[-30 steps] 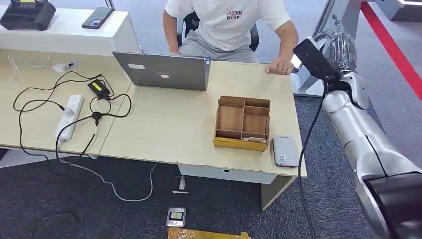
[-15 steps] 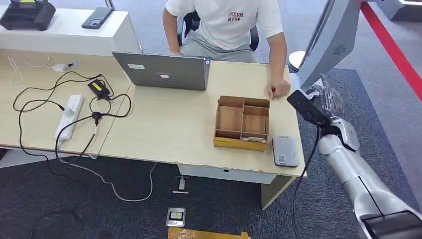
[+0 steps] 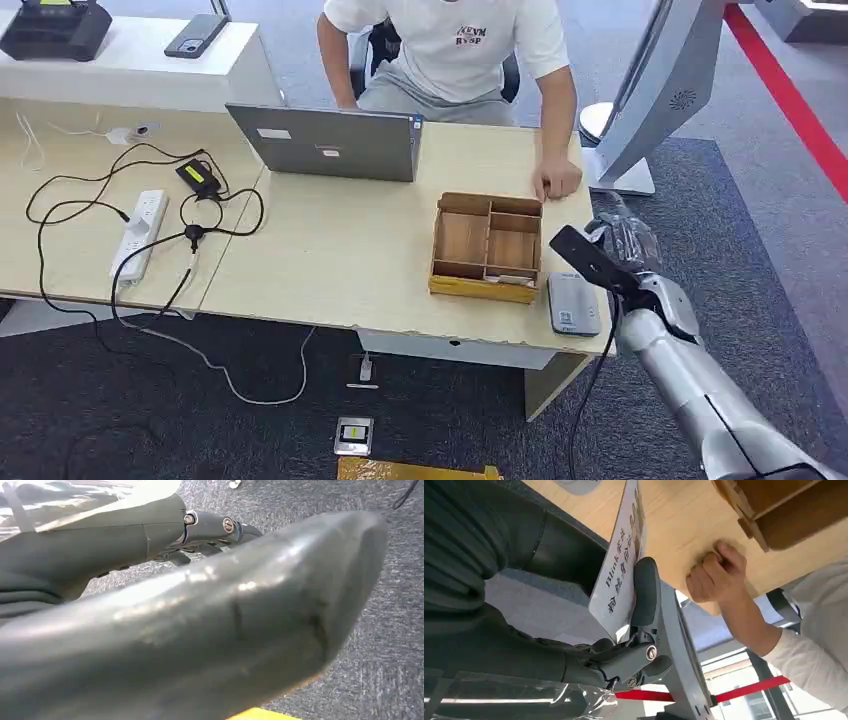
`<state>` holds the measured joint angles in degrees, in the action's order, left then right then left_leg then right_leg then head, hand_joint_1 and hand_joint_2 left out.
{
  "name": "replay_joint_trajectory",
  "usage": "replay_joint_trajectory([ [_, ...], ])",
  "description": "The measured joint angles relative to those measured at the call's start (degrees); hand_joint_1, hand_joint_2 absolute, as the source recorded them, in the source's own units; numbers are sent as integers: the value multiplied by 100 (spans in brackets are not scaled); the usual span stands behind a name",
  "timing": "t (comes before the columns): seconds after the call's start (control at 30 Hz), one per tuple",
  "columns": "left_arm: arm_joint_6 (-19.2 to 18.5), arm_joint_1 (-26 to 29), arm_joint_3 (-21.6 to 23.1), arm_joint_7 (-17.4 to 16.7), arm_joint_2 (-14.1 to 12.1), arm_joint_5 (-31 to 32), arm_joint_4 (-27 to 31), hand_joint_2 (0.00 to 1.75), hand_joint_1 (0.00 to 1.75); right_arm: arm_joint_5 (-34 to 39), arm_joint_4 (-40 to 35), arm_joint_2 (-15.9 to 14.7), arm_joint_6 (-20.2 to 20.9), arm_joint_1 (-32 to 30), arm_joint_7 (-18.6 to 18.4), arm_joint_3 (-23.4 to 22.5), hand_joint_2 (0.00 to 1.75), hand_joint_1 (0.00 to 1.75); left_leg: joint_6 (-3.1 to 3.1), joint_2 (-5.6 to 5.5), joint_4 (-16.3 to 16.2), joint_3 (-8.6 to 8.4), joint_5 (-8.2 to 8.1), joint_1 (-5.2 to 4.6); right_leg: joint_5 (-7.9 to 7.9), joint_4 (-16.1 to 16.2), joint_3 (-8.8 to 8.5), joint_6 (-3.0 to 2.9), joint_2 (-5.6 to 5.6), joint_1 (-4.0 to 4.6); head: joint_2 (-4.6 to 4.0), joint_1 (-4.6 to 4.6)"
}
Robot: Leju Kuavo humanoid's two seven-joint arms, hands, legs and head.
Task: Pass the card to the sensor for recognition and then transmit it.
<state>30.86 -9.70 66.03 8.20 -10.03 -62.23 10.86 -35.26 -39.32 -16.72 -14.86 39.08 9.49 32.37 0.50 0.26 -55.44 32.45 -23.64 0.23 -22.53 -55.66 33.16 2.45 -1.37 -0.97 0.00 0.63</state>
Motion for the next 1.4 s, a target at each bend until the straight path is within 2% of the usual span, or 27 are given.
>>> replay_joint_trajectory([
  [0.1,0,0,-9,-15,7,-15,0,0,0,-22,-120,-15,65,-89,-57,37,175,175,0,0,0,-1,0,0,0,0,0,0,0,0,0,-2],
  [0.37,-18,4,-26,-81,13,-50,0,0,0,-15,-666,-140,332,-562,-533,105,175,175,0,0,0,0,0,0,0,0,0,0,0,0,0,0],
  [0.6,-13,3,-61,-81,17,-74,0,0,0,-9,-1049,-306,426,-818,-699,103,175,175,0,0,0,0,0,0,0,0,0,0,0,0,0,-2],
  [1.4,-63,1,-111,-111,24,-48,0,0,0,-118,-1189,-485,376,-1254,-837,105,175,175,0,0,0,0,-1,0,-1,1,1,0,0,0,0,-2],
])
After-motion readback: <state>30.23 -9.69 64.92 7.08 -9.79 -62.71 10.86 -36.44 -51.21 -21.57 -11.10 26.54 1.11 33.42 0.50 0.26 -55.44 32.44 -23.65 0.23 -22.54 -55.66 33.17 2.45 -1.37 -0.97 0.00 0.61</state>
